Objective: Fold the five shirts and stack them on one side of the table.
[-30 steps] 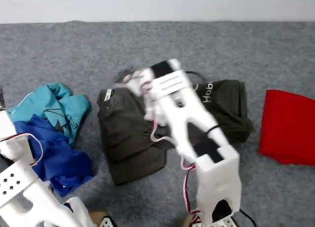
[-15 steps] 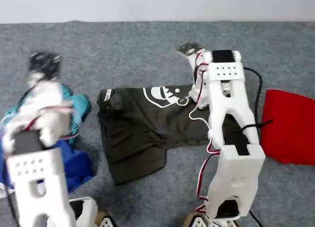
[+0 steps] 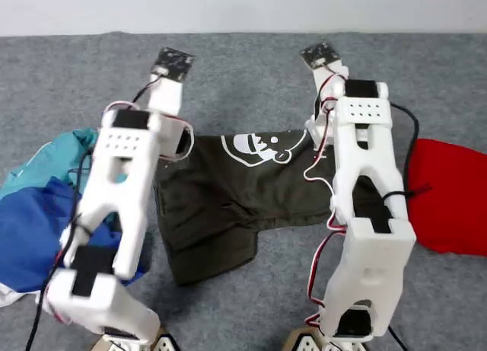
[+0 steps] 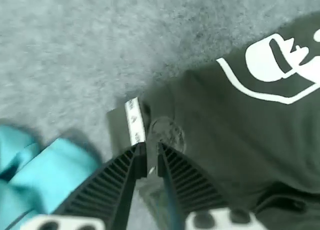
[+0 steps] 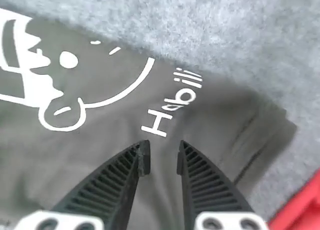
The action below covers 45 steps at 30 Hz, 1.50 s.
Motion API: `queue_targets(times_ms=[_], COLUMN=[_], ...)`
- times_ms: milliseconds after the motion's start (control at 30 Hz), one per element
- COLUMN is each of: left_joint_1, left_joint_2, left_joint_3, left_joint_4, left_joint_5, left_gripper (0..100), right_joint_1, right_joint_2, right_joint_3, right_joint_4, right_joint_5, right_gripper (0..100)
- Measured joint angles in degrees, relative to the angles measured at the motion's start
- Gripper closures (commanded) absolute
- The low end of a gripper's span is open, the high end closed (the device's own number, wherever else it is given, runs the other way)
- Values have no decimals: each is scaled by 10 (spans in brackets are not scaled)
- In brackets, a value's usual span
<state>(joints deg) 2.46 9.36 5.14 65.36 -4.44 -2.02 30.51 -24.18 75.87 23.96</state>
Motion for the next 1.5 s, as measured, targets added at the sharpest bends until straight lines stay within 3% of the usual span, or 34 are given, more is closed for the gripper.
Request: queue_targets(times_ms=[333,600,767,933,1133,1500], left_joint_1=[24,12,-1,-10,-28,40], left_joint_2=[201,355,433,498,506,386], left_joint_3=[-154,-312,-443,-568,-608,-606], left_joint_4=[60,186,266,331,337,337], left_joint_5=[0,0,0,1,0,-2], left_gripper=[942,942,943,987,991,988], right_joint_1=[4,40,62,84,113,76], right_joint_2=[71,113,125,127,129,129], right_joint_3=[0,0,-2,-24,-126,-263], right_joint_4=[-32,-89,-110,-113,-50,143], right_joint_5=[0,4,48,55,58,59], right_gripper=[899,899,899,899,899,899])
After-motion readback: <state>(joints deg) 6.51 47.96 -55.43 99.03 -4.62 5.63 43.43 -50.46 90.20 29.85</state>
